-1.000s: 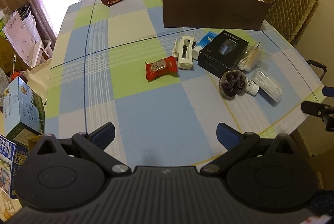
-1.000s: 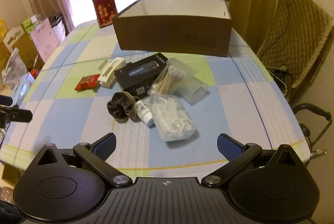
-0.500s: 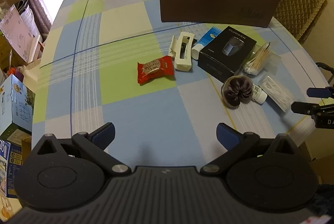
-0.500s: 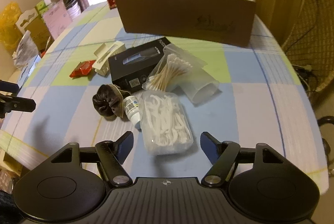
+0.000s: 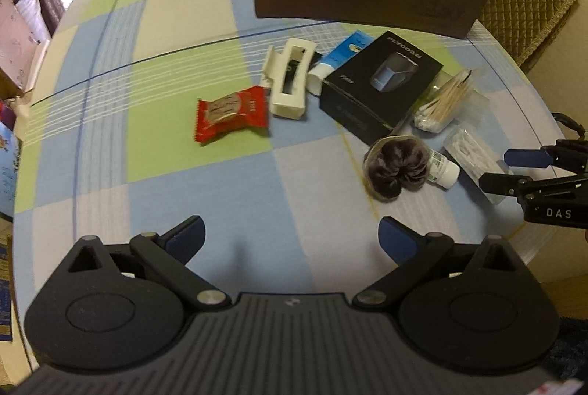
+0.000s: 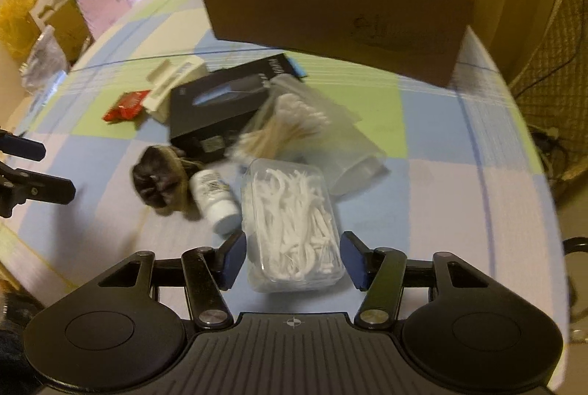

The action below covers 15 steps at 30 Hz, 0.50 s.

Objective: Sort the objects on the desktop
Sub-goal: 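Reach the left tool to the dark scrunchie while the right tool reaches the floss box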

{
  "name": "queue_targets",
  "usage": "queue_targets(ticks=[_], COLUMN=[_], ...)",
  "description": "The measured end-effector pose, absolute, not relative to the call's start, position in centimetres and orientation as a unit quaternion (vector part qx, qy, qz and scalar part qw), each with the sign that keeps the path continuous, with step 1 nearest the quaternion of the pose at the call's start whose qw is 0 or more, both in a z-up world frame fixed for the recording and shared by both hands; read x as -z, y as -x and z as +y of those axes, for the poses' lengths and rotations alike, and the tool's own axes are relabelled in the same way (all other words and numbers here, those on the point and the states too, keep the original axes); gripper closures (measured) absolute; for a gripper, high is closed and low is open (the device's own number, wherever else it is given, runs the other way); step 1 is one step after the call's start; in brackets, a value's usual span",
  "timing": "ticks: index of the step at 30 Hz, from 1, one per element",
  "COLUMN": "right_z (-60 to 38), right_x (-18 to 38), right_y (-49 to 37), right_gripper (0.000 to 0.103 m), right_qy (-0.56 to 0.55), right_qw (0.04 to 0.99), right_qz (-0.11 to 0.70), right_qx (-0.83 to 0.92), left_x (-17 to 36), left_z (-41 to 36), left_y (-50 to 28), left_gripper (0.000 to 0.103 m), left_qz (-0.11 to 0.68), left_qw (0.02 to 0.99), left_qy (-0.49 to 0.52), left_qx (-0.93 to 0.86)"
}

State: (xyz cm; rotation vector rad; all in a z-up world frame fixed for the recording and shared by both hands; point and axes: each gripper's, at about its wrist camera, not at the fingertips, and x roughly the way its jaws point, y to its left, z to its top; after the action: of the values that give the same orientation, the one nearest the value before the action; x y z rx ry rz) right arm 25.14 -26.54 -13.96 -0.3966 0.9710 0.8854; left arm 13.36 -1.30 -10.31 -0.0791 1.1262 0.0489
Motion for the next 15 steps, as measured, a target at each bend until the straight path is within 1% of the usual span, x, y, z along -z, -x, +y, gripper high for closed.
queue_targets(ticks=[1, 3, 15], right_z=[-26.7, -27.1, -29.3], right_x=[13.8, 13.6, 13.4], right_y=[-25.4, -25.8, -27.3], right_gripper=[0.055, 0.057, 0.057], right_qy=[0.185, 0.190, 0.200], right_qw=[0.774, 0.776, 0.782], right_qz=[0.447, 0.449, 0.453], right_qx=[-0.408, -0.400, -0.379], left_x=[10.5, 10.8, 12.8], left_z=[-1.5, -2.1, -5.9], left_y=[-13.6, -14.2, -17.8], left_gripper=[0.005, 0.006, 0.016], left_qz=[0.535, 0.537, 0.535], left_qw=[0.844, 0.843, 0.842], left_qy=[0.038, 0.039, 0.035], left_qx=[-0.019, -0.008, 0.053])
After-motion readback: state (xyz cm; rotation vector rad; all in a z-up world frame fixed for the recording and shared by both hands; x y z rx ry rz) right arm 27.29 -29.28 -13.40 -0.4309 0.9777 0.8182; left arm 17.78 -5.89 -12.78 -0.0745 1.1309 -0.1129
